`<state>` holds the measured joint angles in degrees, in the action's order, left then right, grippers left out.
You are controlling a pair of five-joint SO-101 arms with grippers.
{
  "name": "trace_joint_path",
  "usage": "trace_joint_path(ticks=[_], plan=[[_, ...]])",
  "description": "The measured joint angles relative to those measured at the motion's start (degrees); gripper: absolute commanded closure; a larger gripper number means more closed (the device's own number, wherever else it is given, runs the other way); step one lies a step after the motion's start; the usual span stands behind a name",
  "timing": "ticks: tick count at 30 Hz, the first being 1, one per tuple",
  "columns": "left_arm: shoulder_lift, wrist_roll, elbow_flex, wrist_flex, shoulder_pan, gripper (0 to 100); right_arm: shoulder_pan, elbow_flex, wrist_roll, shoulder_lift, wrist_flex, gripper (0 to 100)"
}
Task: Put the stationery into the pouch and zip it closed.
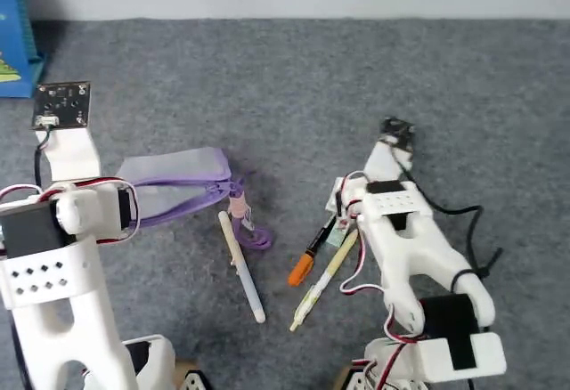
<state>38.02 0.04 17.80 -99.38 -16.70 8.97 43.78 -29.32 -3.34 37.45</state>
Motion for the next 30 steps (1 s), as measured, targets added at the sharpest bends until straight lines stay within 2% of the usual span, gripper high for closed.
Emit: trace_joint_path(ticks=[3,11,16,22,30], plan=[[0.00,0.00,0.00,0.00,0.00,99,-0.18,-0.18,0.09,0.00,0.00,99.5],[0.00,0.00,0.00,0.00,0.00,99,-0.18,-0.09,2.90,-3.25,0.97,99.1],[0.00,0.00,0.00,0.00,0.00,99,1.32,-0.09,5.19,-15.47,7.82,99.1],[0.00,0.00,0.00,0.00,0.00,99,8.44,-0.09,8.26,-34.81,16.00,99.1],[0.00,0.00,0.00,0.00,0.00,99,16.88,-0.09,14.51,-52.92,17.49,99.1]])
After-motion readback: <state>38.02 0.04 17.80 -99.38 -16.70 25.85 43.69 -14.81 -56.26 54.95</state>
